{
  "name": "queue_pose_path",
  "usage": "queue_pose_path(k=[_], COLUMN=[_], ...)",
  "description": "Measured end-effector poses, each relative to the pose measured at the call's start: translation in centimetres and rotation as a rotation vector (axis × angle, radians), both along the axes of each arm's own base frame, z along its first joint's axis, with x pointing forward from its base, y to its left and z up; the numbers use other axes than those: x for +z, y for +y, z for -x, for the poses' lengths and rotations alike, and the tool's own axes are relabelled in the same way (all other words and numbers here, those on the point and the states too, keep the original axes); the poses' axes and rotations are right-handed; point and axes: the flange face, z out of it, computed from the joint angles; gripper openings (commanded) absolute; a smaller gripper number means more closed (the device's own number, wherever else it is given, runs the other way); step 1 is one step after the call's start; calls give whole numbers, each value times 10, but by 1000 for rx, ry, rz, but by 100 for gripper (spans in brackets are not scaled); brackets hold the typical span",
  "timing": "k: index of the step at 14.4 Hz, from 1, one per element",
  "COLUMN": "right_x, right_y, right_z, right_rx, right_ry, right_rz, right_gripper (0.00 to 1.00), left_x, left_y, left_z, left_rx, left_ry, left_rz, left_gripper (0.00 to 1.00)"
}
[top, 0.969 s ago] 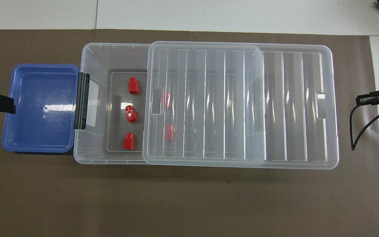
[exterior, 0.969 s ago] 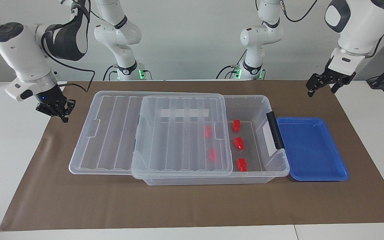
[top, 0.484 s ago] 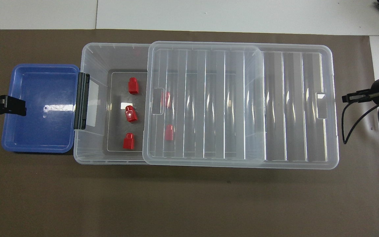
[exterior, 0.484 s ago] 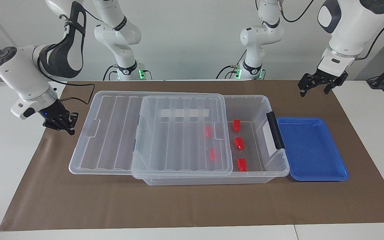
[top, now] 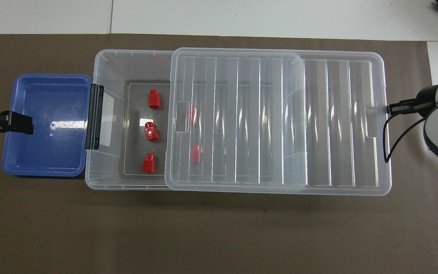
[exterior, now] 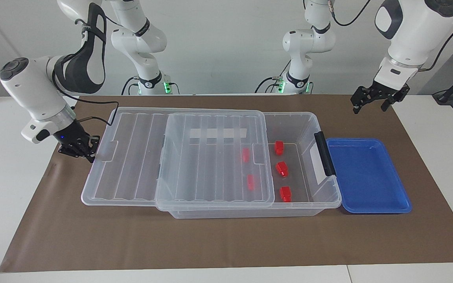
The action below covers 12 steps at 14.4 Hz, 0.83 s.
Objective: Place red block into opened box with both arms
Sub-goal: 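Move the right gripper back onto the clear lid's edge, then push the clear lid with the right gripper toward the blue tray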
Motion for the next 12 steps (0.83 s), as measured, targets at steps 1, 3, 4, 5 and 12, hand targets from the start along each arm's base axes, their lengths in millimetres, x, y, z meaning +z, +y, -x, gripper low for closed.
queue_pose_path(k=[1,3,4,5,12], right_x=[0,0,0,0,1], right_y=[3,15,23,32,85], right_z=[-1,-2,-3,-4,-10], right_rx=[3,-1,-8,-10,-40], right_ry=[0,2,3,5,-8], right_rz=[-1,-4,-7,-9,-21], right_gripper=[0,0,0,0,0], left_x=[-1,-4,-5,-5,-6], left_y=[1,5,5,5,4], left_z=[0,-3,-4,-4,-5], left_rx=[2,8,10,9,8], left_ry=[2,6,6,6,6], left_rz=[0,0,0,0,0], left_gripper=[100,100,100,100,100])
